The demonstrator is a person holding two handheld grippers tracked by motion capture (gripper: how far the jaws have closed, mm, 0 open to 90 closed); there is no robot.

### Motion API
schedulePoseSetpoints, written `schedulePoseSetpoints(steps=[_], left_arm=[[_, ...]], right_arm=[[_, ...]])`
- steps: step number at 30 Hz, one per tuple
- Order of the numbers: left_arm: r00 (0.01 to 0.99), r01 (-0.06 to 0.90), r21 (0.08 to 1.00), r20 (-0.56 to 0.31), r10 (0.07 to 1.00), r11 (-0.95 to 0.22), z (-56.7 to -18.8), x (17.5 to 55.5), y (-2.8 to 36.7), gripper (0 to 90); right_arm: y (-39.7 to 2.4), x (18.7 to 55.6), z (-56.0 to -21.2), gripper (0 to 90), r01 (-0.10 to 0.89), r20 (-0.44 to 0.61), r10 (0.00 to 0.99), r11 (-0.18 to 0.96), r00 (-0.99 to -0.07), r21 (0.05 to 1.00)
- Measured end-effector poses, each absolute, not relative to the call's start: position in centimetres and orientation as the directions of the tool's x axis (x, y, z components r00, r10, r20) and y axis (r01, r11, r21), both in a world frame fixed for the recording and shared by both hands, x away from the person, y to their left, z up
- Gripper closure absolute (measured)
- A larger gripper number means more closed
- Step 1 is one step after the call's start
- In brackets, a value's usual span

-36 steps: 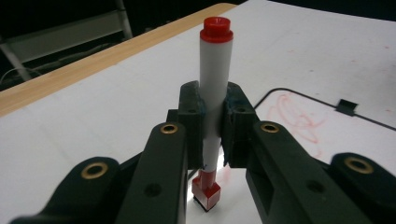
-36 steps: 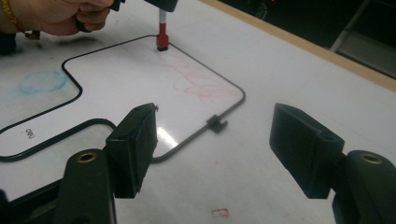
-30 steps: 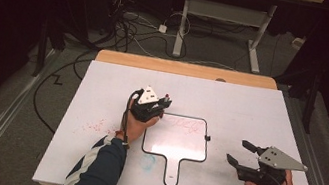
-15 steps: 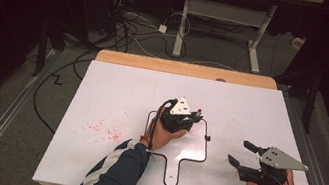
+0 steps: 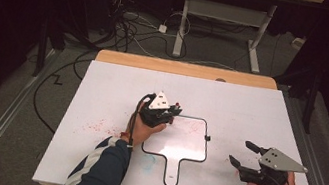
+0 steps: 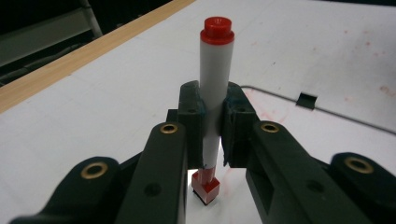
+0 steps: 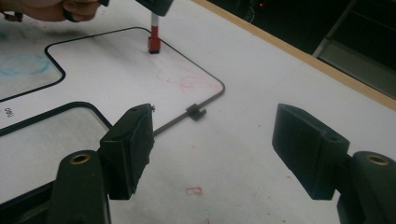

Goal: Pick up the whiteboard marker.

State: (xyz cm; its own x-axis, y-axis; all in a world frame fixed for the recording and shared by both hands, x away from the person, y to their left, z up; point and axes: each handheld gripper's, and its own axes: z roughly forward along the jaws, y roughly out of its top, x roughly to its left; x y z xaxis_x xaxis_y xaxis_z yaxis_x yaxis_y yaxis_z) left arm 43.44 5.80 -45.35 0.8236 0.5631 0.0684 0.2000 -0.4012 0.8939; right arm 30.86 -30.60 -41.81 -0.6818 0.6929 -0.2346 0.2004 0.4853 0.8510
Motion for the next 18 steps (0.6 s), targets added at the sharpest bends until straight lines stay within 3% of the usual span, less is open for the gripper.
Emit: schedulePoseSetpoints(steps=[9, 16, 18], left_arm=[[0.802, 0.207, 0.900, 0.069, 0.594, -0.383, -45.7, 41.8, 9.9, 78.8], [0.781, 0.184, 0.889, 0.126, 0.612, -0.419, -45.7, 41.5, 10.9, 78.8], [0.773, 0.198, 0.897, 0.106, 0.625, -0.396, -45.9, 41.6, 11.3, 78.8]], right_arm=[[-30.3, 31.1, -41.9, 30.5, 0.206, -0.236, 0.691, 0.493, -0.684, 0.845], [-30.1, 31.1, -42.0, 30.4, 0.202, -0.245, 0.682, 0.505, -0.689, 0.839], [-30.1, 31.1, -42.0, 30.5, 0.201, -0.244, 0.682, 0.504, -0.690, 0.840]])
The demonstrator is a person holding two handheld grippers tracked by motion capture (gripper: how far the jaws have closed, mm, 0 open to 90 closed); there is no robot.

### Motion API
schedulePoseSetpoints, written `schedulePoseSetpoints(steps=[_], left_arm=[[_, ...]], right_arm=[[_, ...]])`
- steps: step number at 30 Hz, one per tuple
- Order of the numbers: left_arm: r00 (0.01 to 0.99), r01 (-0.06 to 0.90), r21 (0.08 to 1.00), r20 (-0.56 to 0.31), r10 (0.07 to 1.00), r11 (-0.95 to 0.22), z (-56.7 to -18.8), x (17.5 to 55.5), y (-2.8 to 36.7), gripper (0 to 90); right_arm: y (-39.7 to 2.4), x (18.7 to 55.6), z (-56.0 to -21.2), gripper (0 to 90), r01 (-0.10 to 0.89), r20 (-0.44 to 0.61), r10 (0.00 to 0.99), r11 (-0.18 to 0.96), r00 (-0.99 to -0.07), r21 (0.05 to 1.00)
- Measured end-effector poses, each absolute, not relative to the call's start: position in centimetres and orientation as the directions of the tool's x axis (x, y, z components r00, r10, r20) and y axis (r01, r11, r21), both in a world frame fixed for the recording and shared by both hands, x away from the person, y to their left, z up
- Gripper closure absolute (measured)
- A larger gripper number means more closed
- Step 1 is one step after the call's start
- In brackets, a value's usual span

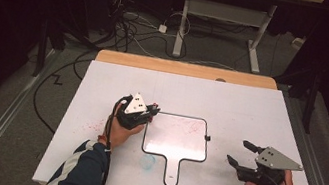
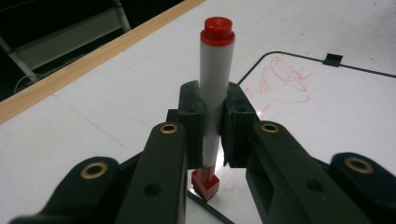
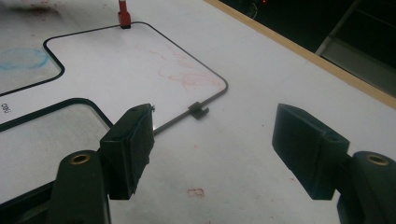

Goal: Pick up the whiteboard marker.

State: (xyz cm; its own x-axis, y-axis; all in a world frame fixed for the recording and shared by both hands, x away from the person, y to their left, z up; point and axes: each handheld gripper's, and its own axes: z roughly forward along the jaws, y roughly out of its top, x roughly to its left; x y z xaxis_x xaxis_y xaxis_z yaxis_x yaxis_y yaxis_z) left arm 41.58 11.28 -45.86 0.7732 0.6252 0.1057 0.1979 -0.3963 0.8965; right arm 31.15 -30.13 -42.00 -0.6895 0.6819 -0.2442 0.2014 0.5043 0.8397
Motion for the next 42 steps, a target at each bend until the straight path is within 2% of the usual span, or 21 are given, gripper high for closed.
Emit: schedulePoseSetpoints(steps=[3, 9, 13, 19, 25, 31, 38, 42], left_arm=[[0.770, 0.211, 0.908, 0.073, 0.634, -0.362, -46.1, 41.8, 11.1, 78.8], [0.811, 0.208, 0.927, 0.015, 0.585, -0.313, -46.4, 41.7, 8.8, 78.9], [0.827, 0.189, 0.924, 0.031, 0.561, -0.331, -46.3, 41.3, 7.7, 78.8], [0.784, 0.192, 0.906, 0.090, 0.614, -0.378, -46.0, 41.7, 10.1, 78.8], [0.755, 0.236, 0.924, 0.020, 0.656, -0.300, -46.5, 42.5, 11.6, 78.8], [0.799, 0.216, 0.928, 0.011, 0.602, -0.304, -46.5, 42.1, 8.7, 78.8], [0.858, 0.152, 0.912, 0.069, 0.508, -0.381, -45.9, 41.9, 3.2, 78.8], [0.882, 0.135, 0.907, 0.074, 0.466, -0.398, -45.6, 42.2, 0.5, 78.9]], right_arm=[[-30.2, 31.2, -42.1, 30.5, 0.202, -0.243, 0.682, 0.503, -0.689, 0.840], [-30.1, 31.1, -42.0, 30.6, 0.202, -0.240, 0.678, 0.505, -0.695, 0.839], [-30.1, 31.1, -42.1, 30.5, 0.205, -0.238, 0.675, 0.507, -0.698, 0.837], [-30.2, 31.1, -42.2, 30.6, 0.207, -0.235, 0.677, 0.505, -0.697, 0.838], [-30.3, 31.1, -42.1, 30.7, 0.206, -0.237, 0.680, 0.503, -0.694, 0.839], [-30.1, 31.1, -42.1, 30.6, 0.201, -0.240, 0.672, 0.509, -0.700, 0.837], [-30.0, 31.2, -42.1, 30.7, 0.198, -0.241, 0.669, 0.510, -0.703, 0.837], [-30.2, 31.1, -42.1, 30.7, 0.195, -0.245, 0.668, 0.513, -0.703, 0.836]])
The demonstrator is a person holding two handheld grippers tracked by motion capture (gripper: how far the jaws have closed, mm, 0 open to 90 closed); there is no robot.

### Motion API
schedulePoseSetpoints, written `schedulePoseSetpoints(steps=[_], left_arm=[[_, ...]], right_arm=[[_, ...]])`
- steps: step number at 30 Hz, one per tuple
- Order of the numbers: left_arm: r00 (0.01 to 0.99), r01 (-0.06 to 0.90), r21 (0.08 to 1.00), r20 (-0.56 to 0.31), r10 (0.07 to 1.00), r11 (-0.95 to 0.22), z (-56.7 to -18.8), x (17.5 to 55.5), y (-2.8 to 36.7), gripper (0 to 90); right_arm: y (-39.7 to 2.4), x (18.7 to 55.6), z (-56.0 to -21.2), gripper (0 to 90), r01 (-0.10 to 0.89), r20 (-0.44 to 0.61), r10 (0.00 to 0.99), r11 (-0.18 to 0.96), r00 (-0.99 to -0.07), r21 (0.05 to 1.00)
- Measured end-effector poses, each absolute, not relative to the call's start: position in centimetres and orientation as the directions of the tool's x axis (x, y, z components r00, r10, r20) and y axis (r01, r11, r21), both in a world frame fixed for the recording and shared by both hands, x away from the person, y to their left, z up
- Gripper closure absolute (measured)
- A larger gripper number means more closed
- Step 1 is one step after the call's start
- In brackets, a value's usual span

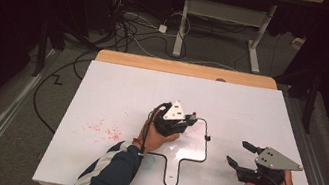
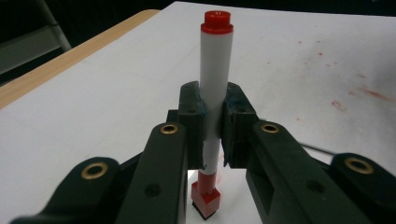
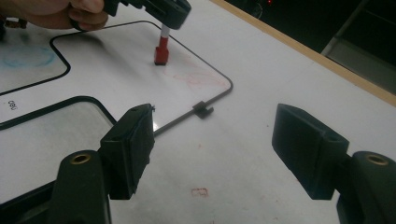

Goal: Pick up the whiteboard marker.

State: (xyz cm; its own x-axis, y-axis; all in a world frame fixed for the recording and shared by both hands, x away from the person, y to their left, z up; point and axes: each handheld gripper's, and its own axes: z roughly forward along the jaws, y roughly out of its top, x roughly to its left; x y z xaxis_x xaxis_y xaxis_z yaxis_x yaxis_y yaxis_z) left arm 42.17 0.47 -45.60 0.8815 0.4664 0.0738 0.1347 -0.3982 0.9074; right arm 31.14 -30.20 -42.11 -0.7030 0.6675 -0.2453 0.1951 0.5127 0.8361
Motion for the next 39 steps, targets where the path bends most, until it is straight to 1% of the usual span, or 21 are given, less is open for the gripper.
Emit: schedulePoseSetpoints(steps=[4, 8, 11, 14, 17, 19, 22, 25, 30, 32, 34, 35, 36, 39], left_arm=[[0.899, 0.115, 0.904, 0.080, 0.430, -0.411, -45.4, 42.4, -1.9, 78.8], [0.909, 0.115, 0.909, 0.066, 0.411, -0.400, -45.4, 42.7, -3.6, 78.8], [0.919, 0.100, 0.911, 0.070, 0.388, -0.400, -45.5, 42.5, -4.5, 78.8], [0.919, 0.100, 0.914, 0.067, 0.388, -0.393, -45.5, 42.8, -4.3, 78.8], [0.910, 0.117, 0.913, 0.059, 0.411, -0.390, -45.5, 43.2, -3.2, 78.8], [0.903, 0.144, 0.917, 0.032, 0.429, -0.373, -45.6, 43.7, -2.0, 78.9], [0.890, 0.165, 0.916, 0.022, 0.456, -0.366, -45.7, 43.9, -0.5, 78.9], [0.879, 0.172, 0.912, 0.028, 0.476, -0.372, -45.7, 43.9, 0.9, 78.9], [0.856, 0.202, 0.910, 0.015, 0.517, -0.361, -45.7, 43.9, 3.9, 78.9], [0.847, 0.201, 0.907, 0.029, 0.531, -0.370, -45.7, 43.8, 5.0, 78.9], [0.838, 0.213, 0.910, 0.017, 0.545, -0.356, -45.8, 43.7, 6.3, 78.9], [0.843, 0.198, 0.917, 0.021, 0.538, -0.347, -45.9, 43.8, 6.8, 78.9], [0.834, 0.213, 0.918, 0.008, 0.552, -0.335, -46.0, 43.7, 7.4, 78.9], [0.825, 0.224, 0.922, -0.008, 0.565, -0.315, -46.2, 43.8, 8.2, 78.9]], right_arm=[[-30.5, 31.1, -42.0, 30.7, 0.191, -0.247, 0.672, 0.507, -0.698, 0.840], [-30.9, 31.0, -41.9, 30.7, 0.193, -0.246, 0.678, 0.503, -0.692, 0.842], [-31.0, 30.9, -41.9, 30.7, 0.190, -0.251, 0.677, 0.506, -0.692, 0.842], [-31.1, 30.9, -41.9, 30.7, 0.191, -0.249, 0.678, 0.504, -0.692, 0.842], [-31.1, 30.8, -41.9, 30.7, 0.192, -0.252, 0.681, 0.505, -0.688, 0.841], [-31.2, 30.8, -41.8, 30.7, 0.191, -0.252, 0.681, 0.504, -0.687, 0.842], [-31.1, 30.8, -41.8, 30.8, 0.187, -0.253, 0.682, 0.502, -0.686, 0.844], [-31.0, 30.8, -41.8, 30.8, 0.190, -0.253, 0.682, 0.504, -0.686, 0.842], [-30.8, 30.8, -41.8, 30.7, 0.185, -0.259, 0.678, 0.509, -0.688, 0.841], [-30.8, 30.9, -41.8, 30.8, 0.190, -0.257, 0.681, 0.508, -0.686, 0.840], [-30.8, 30.8, -41.8, 30.7, 0.185, -0.261, 0.677, 0.512, -0.688, 0.839], [-30.8, 30.8, -41.8, 30.7, 0.185, -0.261, 0.677, 0.512, -0.688, 0.839], [-30.8, 30.8, -41.8, 30.7, 0.186, -0.261, 0.677, 0.512, -0.688, 0.839], [-30.7, 30.9, -41.8, 30.7, 0.188, -0.259, 0.676, 0.513, -0.689, 0.838]])
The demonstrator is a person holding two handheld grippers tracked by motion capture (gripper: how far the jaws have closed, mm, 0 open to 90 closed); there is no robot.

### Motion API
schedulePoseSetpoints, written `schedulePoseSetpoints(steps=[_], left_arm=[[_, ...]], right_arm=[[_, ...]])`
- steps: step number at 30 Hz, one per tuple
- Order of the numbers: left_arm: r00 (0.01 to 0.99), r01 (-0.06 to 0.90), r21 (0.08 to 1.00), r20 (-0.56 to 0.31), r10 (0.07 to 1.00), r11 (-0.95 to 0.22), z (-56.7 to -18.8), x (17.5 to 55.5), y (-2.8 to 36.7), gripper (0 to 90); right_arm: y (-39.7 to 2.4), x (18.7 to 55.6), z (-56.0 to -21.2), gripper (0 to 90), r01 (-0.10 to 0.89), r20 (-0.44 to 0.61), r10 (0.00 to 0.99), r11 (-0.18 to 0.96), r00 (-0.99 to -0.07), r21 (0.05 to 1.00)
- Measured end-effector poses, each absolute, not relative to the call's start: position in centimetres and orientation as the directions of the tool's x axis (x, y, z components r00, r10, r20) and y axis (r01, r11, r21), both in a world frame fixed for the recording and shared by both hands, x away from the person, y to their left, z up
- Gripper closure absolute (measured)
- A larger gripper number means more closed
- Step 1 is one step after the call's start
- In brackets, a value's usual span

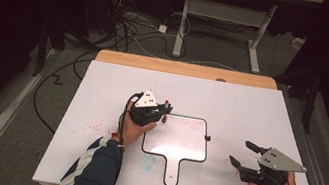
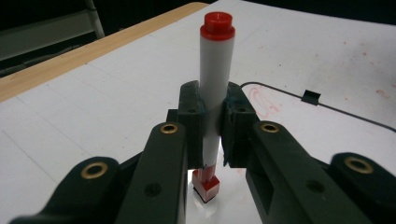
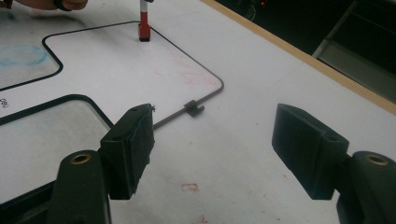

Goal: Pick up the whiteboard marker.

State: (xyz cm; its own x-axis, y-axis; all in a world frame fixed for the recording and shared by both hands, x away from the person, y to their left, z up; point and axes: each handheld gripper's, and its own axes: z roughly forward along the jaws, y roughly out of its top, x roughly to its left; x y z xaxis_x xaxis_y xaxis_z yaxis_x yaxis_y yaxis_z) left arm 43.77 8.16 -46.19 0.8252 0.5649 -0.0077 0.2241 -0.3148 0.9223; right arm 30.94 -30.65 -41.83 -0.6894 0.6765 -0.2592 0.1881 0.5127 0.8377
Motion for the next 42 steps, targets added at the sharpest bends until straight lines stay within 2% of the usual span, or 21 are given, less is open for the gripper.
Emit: schedulePoseSetpoints(steps=[2, 16, 20, 23, 35, 42], left_arm=[[0.825, 0.225, 0.926, -0.015, 0.565, -0.303, -46.3, 43.8, 7.8, 78.9], [0.918, 0.136, 0.917, 0.027, 0.396, -0.376, -45.7, 42.4, -1.1, 78.9], [0.930, 0.109, 0.910, 0.049, 0.364, -0.401, -45.5, 42.1, -2.7, 78.9], [0.930, 0.106, 0.906, 0.056, 0.365, -0.410, -45.5, 42.3, -2.1, 78.9], [0.901, 0.151, 0.920, 0.022, 0.433, -0.361, -46.2, 42.1, 4.8, 78.9], [0.904, 0.154, 0.924, 0.011, 0.427, -0.349, -46.2, 43.0, 3.1, 78.9]], right_arm=[[-30.6, 30.9, -41.8, 30.7, 0.189, -0.258, 0.676, 0.512, -0.690, 0.838], [-30.4, 31.0, -41.9, 30.6, 0.183, -0.257, 0.664, 0.518, -0.703, 0.835], [-30.6, 31.0, -41.9, 30.6, 0.185, -0.258, 0.667, 0.517, -0.699, 0.836], [-30.8, 30.9, -41.8, 30.6, 0.185, -0.258, 0.671, 0.514, -0.695, 0.837], [-30.9, 30.7, -41.7, 30.7, 0.189, -0.260, 0.681, 0.510, -0.685, 0.839], [-30.5, 30.9, -41.7, 30.6, 0.185, -0.261, 0.674, 0.514, -0.691, 0.838]])
